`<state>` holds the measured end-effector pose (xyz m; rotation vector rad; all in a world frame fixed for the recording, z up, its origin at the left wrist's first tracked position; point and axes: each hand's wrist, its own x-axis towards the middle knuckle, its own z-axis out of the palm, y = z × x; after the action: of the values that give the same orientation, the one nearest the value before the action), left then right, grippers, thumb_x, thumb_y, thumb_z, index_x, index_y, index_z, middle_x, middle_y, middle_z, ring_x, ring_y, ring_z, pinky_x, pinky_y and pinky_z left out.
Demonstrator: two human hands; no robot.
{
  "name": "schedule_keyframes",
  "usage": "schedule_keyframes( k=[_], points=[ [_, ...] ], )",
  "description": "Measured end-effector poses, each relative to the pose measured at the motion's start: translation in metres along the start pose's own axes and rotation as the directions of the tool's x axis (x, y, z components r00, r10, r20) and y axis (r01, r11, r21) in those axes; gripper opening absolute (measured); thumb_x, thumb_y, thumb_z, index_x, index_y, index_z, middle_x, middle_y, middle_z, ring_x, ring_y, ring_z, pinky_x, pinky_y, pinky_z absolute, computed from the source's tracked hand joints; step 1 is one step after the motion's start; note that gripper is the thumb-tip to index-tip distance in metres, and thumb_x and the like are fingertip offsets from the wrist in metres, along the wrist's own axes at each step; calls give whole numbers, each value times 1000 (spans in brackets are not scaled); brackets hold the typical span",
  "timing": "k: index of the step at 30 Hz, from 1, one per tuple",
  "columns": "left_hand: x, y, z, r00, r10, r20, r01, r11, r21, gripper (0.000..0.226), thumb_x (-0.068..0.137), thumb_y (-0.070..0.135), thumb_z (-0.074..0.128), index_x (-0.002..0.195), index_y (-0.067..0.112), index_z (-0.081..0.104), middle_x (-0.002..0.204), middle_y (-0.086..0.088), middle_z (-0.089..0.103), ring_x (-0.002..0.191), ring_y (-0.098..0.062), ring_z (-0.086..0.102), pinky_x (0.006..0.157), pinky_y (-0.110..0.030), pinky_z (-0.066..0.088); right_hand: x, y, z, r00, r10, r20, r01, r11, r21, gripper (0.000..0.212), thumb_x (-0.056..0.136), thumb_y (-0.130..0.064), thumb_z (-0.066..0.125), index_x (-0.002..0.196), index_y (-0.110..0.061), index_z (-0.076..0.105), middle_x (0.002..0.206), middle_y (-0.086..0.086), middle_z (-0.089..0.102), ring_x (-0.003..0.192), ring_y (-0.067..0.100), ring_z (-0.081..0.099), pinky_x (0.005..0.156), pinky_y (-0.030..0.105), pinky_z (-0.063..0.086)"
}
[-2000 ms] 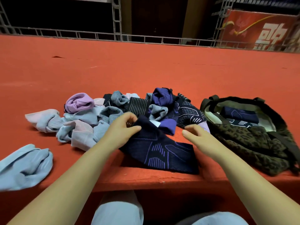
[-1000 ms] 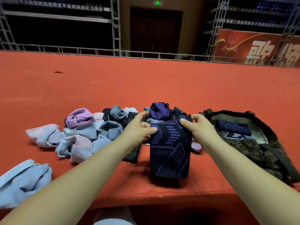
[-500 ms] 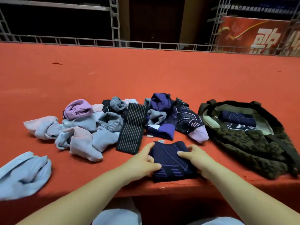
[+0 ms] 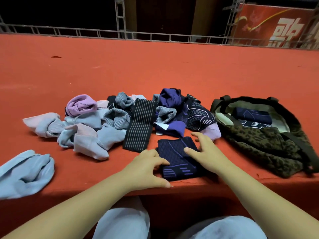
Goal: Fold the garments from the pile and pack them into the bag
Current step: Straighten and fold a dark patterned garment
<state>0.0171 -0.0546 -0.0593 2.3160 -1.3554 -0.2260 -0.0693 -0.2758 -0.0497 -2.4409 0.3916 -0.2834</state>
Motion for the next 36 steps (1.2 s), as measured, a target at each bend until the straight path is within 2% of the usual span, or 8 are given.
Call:
schedule_keyframes(
  k=[4,9,13,17,20,24,28,36],
  points=[
    [-7,-10,13,992,76,-97,-78,997,-15,70,56,73,54,116,38,63,125,14,41,119,-3,30,103,-27,25,-28,9,-13,958,-272,93,275,961,-18,48,64,-62,61,106,-39,54,117,-16,49,112,-2,44,97,4,25],
    [3,-8,18,978,60,-199,-86,989,-121,46,69,56,50,91,21,68,117,11,60,121,-12,46,106,-39,33,-36,26,-8,953,-202,224,224,972,-74,47,63,-47,76,106,-38,60,126,-16,42,123,1,35,102,14,22],
    [5,-2,17,977,-13,-213,-34,975,-218,49,80,49,40,112,17,59,122,24,45,129,4,28,115,-29,5,-37,31,-8,961,-254,105,264,960,-95,29,72,-25,77,99,-21,66,119,-14,49,120,11,42,100,17,25],
    [-5,1,14,969,-19,-245,-36,975,-220,52,90,48,31,121,11,51,128,22,39,134,11,14,112,-22,-12,-40,19,-9,957,-286,46,285,958,33,18,76,-28,58,88,-40,54,109,-24,55,111,6,47,96,12,31],
    [-10,1,11,964,-92,-251,13,954,-300,42,88,52,31,100,15,47,97,17,53,119,-12,42,116,-33,15,-42,13,-8,975,-218,34,203,947,249,6,81,-36,55,86,-33,53,89,-12,62,92,12,55,86,28,41],
    [-3,5,7,915,-196,-354,56,928,-369,17,93,37,47,82,26,39,61,7,48,60,-5,48,59,-28,33,-38,6,1,994,-95,-46,105,893,437,10,87,-26,59,86,-21,50,61,-12,50,58,5,41,58,25,32],
    [12,0,4,887,-342,-309,188,881,-435,12,91,29,56,91,27,44,60,1,59,60,-8,54,68,-31,43,-27,0,7,989,111,-94,-52,874,483,21,87,-19,66,95,-26,48,61,-2,54,52,9,46,52,28,35],
    [29,-16,-5,891,-453,-32,444,884,-147,34,82,55,60,78,21,56,76,7,59,74,-13,55,73,-32,43,-4,10,8,950,291,115,-274,951,-146,44,80,-67,49,79,-23,52,80,-7,60,85,22,60,88,45,45]
  ],
)
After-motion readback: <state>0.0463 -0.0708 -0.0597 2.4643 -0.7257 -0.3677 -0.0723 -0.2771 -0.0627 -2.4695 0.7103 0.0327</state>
